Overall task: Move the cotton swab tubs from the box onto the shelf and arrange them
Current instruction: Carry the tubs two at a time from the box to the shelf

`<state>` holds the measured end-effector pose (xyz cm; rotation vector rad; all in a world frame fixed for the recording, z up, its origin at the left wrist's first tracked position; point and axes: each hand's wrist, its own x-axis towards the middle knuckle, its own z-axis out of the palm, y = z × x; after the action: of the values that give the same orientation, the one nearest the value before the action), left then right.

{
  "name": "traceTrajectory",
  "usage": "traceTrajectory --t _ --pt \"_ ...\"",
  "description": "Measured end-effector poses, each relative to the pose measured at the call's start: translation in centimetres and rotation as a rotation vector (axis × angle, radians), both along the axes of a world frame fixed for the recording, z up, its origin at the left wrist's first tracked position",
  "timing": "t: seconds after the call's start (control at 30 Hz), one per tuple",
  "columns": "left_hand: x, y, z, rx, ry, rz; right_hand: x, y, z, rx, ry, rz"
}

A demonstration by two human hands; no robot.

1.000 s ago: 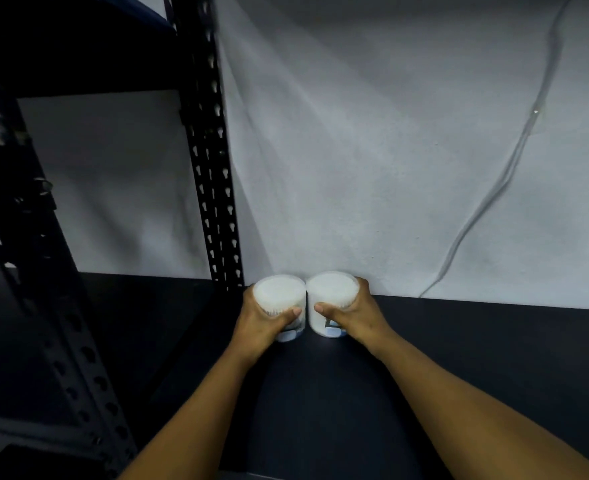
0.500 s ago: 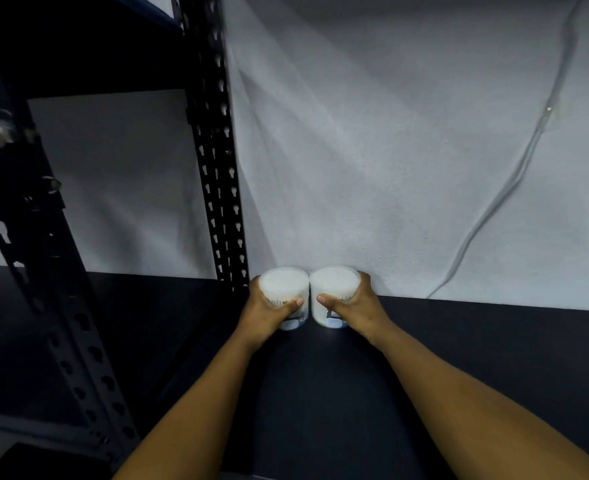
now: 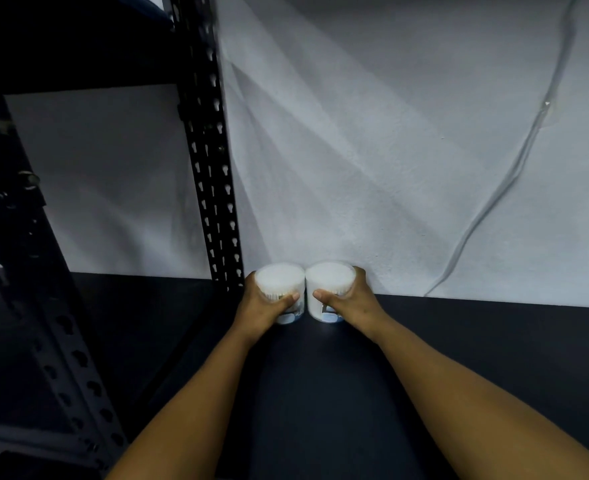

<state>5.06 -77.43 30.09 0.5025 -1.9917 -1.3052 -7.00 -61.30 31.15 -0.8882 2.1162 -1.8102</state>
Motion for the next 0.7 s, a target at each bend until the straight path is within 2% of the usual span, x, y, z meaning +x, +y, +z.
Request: traceTrajectory --t 0.4,0.53,0.6,0.7 --pt "0.1 0.3 0.5 0.035 -0.006 -0.009 0.2 0.2 0.6 -0.001 -0.048 0.049" --pt "0.6 0.7 0.9 0.039 -0.085 0.014 0.7 1.1 1.3 0.072 -0.043 0.067" --pt "1.2 1.2 1.1 -0.093 -0.109 0.078 1.1 1.8 1.6 0.148 0.052 0.037" --pt "2.4 2.1 1.8 -0.432 -0.256 0.195 1.8 2.9 1.8 0.384 0.400 -0.072"
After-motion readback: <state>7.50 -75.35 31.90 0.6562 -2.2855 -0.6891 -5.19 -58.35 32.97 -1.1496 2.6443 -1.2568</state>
